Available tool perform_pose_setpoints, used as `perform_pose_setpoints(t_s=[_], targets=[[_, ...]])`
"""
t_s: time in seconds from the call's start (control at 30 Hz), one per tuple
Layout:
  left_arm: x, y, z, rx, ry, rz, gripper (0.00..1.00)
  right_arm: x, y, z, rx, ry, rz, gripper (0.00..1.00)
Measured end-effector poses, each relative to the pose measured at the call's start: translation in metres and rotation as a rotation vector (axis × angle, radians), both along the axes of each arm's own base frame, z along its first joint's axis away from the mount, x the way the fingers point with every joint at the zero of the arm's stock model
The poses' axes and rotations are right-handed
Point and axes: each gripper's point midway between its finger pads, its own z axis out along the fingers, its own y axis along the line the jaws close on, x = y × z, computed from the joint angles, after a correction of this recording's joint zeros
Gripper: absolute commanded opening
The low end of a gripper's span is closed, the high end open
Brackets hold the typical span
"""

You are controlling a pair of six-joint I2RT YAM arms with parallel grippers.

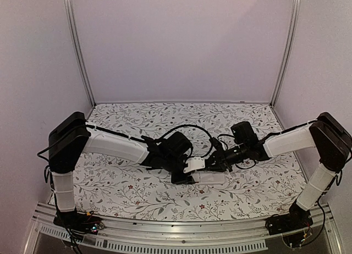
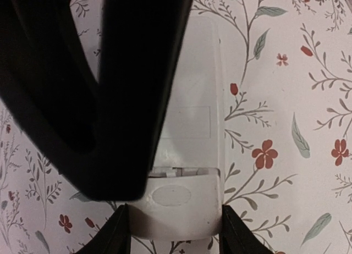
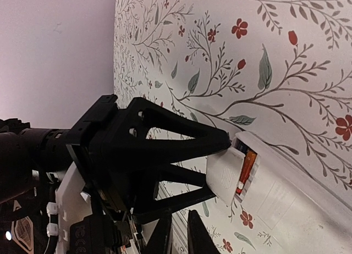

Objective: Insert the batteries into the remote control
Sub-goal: Place the battery cover on the remote control without the battery cover.

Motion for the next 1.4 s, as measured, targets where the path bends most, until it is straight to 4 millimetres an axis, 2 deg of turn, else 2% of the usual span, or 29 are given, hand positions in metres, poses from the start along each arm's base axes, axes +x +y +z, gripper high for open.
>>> perform_pose_setpoints(t_s=[0.27,0.53,0.83,1.07,1.4], targets=[[0.000,0.003,-0.002,0.014,0.012,0.001,0.49,-0.006,0.004,-0.016,-0.023,0.038,0.014,0.07],[-0.006,0.010,-0.006,0.053,0.034,-0.013,0.52,-0.006,0.004,-0.019,-0.026,0.043,0.013,0.07],[-0.001,0.004,0.003,0.040,0.026,-0.031,0.54,-0.006,0.004,-0.020,-0.027,0.051,0.010,0.07],[-0.002,0.007,-0.005,0.058,0.042,-0.058,0.55,-0.003,0.007,-0.026,-0.034,0.064,0.012,0.08],[0.001,0.001,-0.006,0.057,0.049,-0.074,0.56,-0.006,0.008,-0.035,-0.042,0.097,0.024,0.11]])
